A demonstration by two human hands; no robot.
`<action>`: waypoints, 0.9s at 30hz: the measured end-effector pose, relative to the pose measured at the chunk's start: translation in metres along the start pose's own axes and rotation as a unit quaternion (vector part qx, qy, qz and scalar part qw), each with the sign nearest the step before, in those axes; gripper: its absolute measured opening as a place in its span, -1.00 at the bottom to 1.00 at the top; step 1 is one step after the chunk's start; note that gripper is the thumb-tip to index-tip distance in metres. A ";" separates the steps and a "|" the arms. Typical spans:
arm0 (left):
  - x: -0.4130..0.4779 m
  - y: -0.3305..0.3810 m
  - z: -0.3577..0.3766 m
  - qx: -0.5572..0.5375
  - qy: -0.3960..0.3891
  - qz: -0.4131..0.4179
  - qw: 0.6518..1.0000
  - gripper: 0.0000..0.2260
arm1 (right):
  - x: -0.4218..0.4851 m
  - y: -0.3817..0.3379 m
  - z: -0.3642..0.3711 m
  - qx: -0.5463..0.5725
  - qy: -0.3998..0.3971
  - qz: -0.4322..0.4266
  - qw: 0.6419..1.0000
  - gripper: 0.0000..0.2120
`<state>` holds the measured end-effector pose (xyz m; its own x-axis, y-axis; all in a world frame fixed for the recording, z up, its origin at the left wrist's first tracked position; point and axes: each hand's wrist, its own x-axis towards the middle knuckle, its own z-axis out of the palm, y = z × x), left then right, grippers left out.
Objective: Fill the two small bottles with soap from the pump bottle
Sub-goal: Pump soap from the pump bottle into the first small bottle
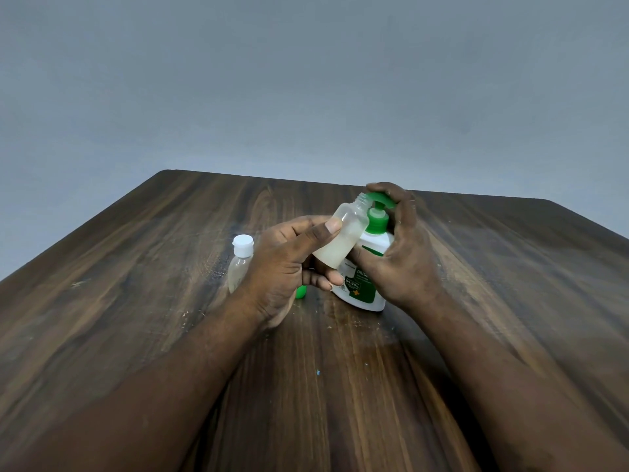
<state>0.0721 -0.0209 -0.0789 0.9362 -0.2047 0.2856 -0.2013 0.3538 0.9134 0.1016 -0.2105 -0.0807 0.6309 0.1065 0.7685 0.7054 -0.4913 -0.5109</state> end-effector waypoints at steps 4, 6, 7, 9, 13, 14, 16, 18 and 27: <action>0.000 0.000 0.001 -0.006 0.002 0.000 1.000 -0.62 | 0.000 0.001 -0.001 0.006 -0.002 0.001 1.000 -0.26; 0.001 0.000 0.000 -0.010 0.004 0.001 1.000 -0.64 | 0.000 -0.001 0.000 0.012 0.000 0.005 1.000 -0.28; 0.002 -0.001 0.000 -0.014 0.005 0.000 1.000 -0.64 | 0.000 -0.002 0.000 0.011 0.002 0.007 1.000 -0.30; 0.002 0.000 -0.001 -0.023 0.004 -0.004 1.000 -0.60 | -0.001 -0.004 0.000 0.005 0.004 0.009 1.000 -0.34; 0.002 0.004 0.000 -0.037 -0.001 -0.012 0.999 -0.54 | -0.001 -0.006 0.000 0.001 0.006 0.011 1.000 -0.32; 0.002 0.005 0.002 -0.040 -0.004 -0.015 0.999 -0.56 | -0.001 -0.005 0.000 0.004 0.006 0.010 1.000 -0.31; 0.002 0.006 0.003 -0.045 -0.014 -0.024 0.999 -0.58 | -0.001 -0.004 0.000 0.006 0.002 0.012 1.000 -0.28; 0.002 0.006 0.002 -0.049 -0.023 -0.033 0.998 -0.53 | -0.001 -0.003 -0.001 0.000 -0.002 0.009 1.000 -0.26; 0.003 0.005 -0.003 -0.043 -0.038 -0.047 0.997 -0.48 | -0.001 -0.001 -0.003 0.007 -0.008 0.006 1.000 -0.26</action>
<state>0.0747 -0.0175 -0.0745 0.9248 -0.3077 0.2238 -0.0849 0.4064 0.9097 0.0992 -0.2121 -0.0796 0.6446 0.1150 0.7558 0.7022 -0.4802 -0.5258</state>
